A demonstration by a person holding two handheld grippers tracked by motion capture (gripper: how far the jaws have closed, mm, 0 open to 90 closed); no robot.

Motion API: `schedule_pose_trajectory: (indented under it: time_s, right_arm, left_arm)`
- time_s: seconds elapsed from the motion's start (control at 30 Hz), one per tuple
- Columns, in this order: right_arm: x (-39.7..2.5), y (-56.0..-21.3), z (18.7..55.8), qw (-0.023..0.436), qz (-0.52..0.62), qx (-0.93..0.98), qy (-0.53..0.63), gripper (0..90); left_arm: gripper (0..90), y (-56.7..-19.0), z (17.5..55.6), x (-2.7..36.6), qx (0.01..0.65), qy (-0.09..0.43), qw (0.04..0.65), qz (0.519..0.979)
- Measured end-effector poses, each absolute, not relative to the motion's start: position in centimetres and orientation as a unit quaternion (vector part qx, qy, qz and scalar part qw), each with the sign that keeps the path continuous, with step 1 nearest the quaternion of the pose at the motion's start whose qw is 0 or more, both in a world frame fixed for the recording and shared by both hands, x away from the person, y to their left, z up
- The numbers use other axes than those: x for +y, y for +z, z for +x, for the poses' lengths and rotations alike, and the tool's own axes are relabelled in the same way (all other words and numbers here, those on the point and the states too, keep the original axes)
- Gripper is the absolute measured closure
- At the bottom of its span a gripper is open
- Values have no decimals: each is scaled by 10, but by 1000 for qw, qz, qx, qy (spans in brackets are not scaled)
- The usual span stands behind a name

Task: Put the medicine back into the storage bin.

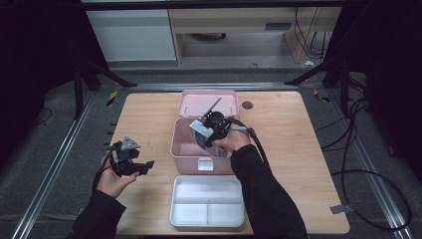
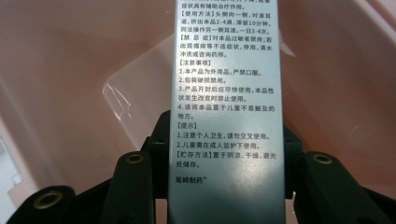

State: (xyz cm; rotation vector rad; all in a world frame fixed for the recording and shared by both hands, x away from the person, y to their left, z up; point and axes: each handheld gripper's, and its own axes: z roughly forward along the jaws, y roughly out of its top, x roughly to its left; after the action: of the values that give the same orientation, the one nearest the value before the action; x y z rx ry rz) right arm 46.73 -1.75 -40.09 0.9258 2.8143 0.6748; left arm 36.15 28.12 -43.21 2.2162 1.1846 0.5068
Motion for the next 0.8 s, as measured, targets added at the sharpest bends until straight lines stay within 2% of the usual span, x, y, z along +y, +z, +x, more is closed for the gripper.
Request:
schedule_pose_trajectory:
  time_s: [0.17,0.3,0.7,0.8]
  right_arm:
    - [-18,-407,468,37,316,921,225,529]
    - [-23,-403,467,44,316,916,245,505]
    - [-40,-368,456,85,313,899,294,454]
    - [-53,-348,447,99,313,890,315,440]
  left_arm:
    - [323,-432,362,281,443,190,285,829]
    - [324,-432,362,281,442,190,284,829]
    - [334,-429,360,280,436,195,292,829]
    - [357,-425,358,278,426,196,299,831]
